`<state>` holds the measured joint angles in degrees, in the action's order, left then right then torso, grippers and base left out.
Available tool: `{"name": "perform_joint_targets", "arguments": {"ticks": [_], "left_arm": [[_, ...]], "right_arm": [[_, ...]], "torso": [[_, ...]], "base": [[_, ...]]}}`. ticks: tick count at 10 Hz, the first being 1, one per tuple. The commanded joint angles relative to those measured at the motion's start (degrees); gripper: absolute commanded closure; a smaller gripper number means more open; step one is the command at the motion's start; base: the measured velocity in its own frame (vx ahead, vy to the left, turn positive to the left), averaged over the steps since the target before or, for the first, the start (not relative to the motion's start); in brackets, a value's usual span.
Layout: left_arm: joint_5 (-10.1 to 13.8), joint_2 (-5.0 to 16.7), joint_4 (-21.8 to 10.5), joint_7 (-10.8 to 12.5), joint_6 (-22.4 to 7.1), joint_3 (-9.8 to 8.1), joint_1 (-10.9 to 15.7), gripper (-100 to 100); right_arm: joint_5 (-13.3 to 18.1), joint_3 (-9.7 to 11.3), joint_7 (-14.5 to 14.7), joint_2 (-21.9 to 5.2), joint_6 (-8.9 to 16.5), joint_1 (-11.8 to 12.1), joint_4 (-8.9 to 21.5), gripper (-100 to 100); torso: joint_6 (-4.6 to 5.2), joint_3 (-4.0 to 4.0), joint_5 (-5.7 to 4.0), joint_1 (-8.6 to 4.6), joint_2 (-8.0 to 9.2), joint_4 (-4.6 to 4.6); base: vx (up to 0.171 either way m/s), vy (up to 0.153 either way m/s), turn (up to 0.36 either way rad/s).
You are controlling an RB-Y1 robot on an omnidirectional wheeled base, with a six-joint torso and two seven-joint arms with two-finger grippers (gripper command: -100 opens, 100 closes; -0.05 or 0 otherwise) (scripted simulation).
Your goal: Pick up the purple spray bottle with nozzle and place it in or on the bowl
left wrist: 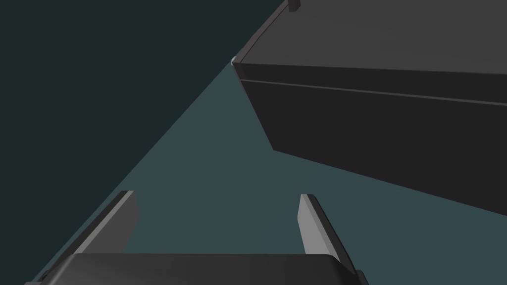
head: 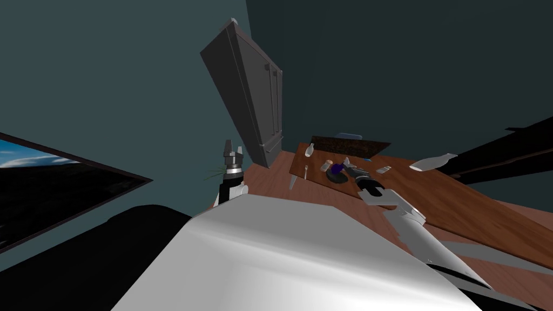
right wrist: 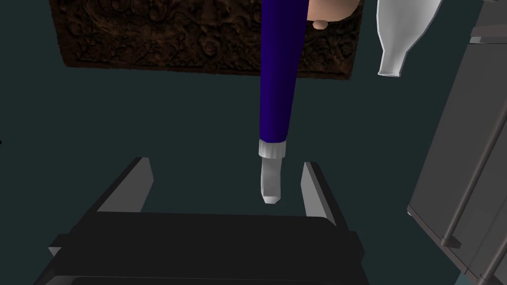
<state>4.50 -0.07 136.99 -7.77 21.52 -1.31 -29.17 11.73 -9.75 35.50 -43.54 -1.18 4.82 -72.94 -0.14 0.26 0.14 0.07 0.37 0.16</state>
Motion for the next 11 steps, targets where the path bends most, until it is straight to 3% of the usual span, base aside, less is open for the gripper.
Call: {"name": "perform_joint_targets", "arguments": {"ticks": [1, 4, 5, 6, 11], "left_arm": [[0.0, 0.0, 0.0, 0.0, 0.0, 0.0, 0.0, 0], [0.0, 0.0, 0.0, 0.0, 0.0, 0.0, 0.0, 0], [0.0, 0.0, 0.0, 0.0, 0.0, 0.0, 0.0, 0], [0.0, 0.0, 0.0, 0.0, 0.0, 0.0, -0.01, 0], [0.0, 0.0, 0.0, 0.0, 0.0, 0.0, -0.01, 0]], "right_arm": [[-0.91, 0.3, -1.08, -1.8, 1.15, 0.1, -0.36, -100], [-2.35, 0.97, -2.74, -4.71, 3.45, 0.02, -1.26, -100], [-2.21, 0.81, -2.46, -4.37, 2.89, 0.34, -1.36, -100], [-2.29, 0.82, -2.63, -4.51, 3.17, 0.4, -1.53, 0], [-2.28, 0.82, -2.62, -4.49, 3.15, 0.39, -1.51, 0]], "torso": [[0.0, 0.0, 0.0, 0.0, 0.0, 0.0], [0.0, -0.07, 0.0, 0.0, -0.12, -0.03], [0.0, -0.07, 0.0, -0.02, -0.12, -0.02], [0.01, -0.1, -0.02, -0.05, -0.18, -0.04], [0.01, -0.16, -0.03, -0.08, -0.27, -0.06]], "base": [[-0.055, 0.012, 0.06], [-0.038, 0.017, 0.059], [-0.017, 0.003, 0.011], [0.0, 0.0, 0.0], [0.0, 0.0, 0.0]]}}
